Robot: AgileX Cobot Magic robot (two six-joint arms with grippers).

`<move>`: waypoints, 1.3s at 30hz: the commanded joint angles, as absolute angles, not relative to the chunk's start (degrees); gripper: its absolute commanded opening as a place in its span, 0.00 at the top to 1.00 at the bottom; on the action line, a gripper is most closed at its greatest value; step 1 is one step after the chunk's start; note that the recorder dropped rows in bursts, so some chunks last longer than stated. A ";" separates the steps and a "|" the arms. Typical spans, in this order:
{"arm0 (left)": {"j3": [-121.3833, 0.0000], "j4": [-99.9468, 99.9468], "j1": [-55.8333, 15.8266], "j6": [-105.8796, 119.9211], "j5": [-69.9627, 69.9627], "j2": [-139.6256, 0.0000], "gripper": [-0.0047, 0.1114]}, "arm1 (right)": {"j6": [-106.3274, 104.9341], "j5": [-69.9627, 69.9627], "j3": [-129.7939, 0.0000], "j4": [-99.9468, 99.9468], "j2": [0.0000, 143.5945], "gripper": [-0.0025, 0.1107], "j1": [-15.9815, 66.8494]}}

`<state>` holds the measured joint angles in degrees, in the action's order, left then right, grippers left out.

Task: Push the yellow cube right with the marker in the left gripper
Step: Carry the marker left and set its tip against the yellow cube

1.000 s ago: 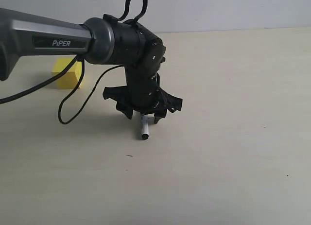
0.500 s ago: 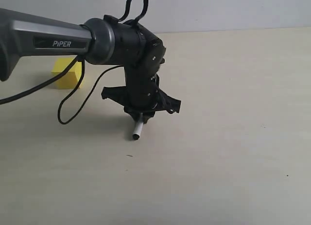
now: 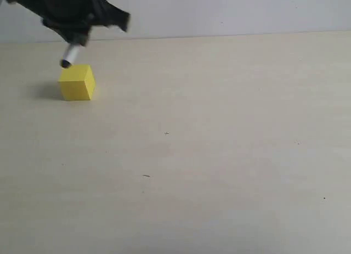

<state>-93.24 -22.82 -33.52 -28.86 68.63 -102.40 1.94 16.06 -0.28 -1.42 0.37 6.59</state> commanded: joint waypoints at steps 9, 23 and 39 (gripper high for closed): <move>-92.36 -22.72 -7.11 -10.07 69.96 -97.25 0.96 | 1.73 15.34 0.00 -1.33 0.00 0.98 6.68; -92.36 -16.55 -1.87 26.98 62.39 -108.63 0.96 | 1.73 15.34 0.00 -1.33 0.00 0.98 6.68; -92.21 -4.30 3.45 62.94 54.23 -121.82 0.96 | 1.72 15.34 0.00 -1.33 0.00 0.98 6.68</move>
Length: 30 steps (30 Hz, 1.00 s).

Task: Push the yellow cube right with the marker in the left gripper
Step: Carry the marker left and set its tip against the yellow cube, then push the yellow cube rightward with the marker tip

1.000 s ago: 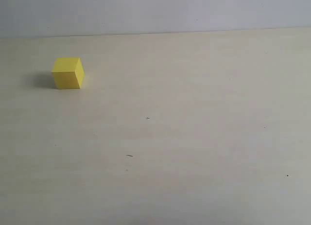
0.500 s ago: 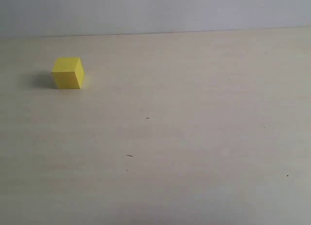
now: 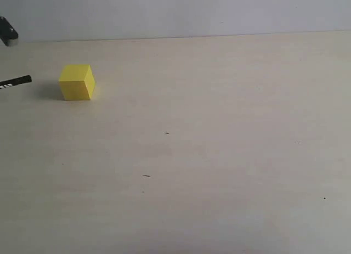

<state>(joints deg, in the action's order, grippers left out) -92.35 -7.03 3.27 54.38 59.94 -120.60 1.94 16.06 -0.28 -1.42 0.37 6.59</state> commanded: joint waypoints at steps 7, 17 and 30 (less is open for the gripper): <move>-92.21 -4.30 3.45 78.00 50.47 -124.55 0.96 | 1.72 15.34 0.00 -1.33 0.00 0.98 6.68; -92.21 -3.92 3.45 84.11 42.34 -128.11 0.96 | 1.70 15.34 0.00 -1.33 0.00 0.98 6.68; -92.21 6.04 4.12 96.07 40.72 -128.66 0.96 | 1.72 15.34 0.00 -1.33 0.00 0.98 6.68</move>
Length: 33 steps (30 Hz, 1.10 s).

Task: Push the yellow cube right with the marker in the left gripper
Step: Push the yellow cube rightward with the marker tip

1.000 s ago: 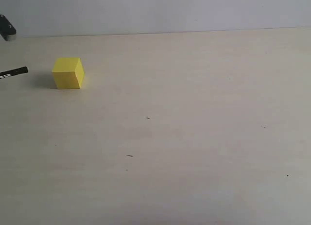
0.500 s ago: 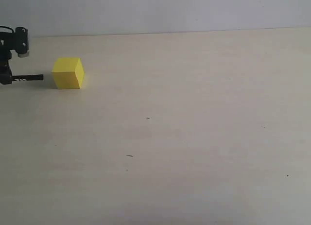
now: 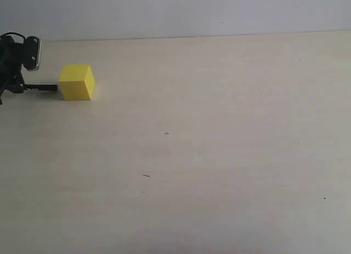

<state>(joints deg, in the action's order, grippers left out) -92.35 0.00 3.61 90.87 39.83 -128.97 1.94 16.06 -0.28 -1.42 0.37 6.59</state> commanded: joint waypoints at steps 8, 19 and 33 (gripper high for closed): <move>-92.21 11.67 7.18 99.02 41.20 -128.66 0.96 | 1.84 15.34 0.00 -1.33 0.00 0.98 6.68; -92.76 12.67 8.98 101.67 43.85 -128.66 0.96 | 1.84 15.34 0.00 -1.33 0.00 0.98 6.68; -94.10 14.25 8.98 101.48 47.63 -128.56 0.96 | 1.84 15.34 0.00 -1.33 0.00 0.98 6.68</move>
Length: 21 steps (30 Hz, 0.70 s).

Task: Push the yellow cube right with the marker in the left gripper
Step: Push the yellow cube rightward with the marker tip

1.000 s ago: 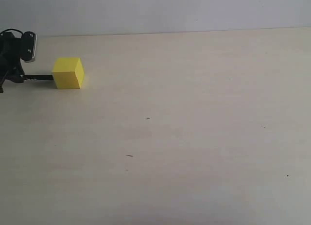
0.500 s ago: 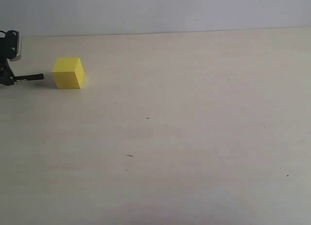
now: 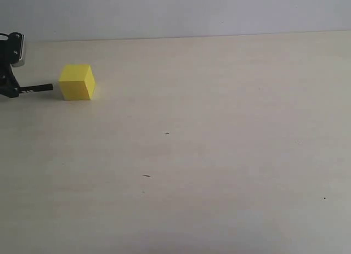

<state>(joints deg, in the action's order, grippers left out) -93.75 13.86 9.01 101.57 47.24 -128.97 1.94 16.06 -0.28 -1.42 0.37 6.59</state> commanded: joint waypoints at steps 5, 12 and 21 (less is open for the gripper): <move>-94.10 15.61 9.34 101.48 47.21 -128.56 0.96 | 1.84 15.34 0.00 -1.33 0.00 0.98 6.68; -94.10 16.93 9.34 101.51 44.47 -128.56 0.96 | 1.84 15.34 0.00 -1.33 0.00 0.98 6.68; -93.95 18.95 9.07 101.70 45.11 -128.82 0.96 | 1.73 15.34 0.00 -1.33 0.00 0.98 6.68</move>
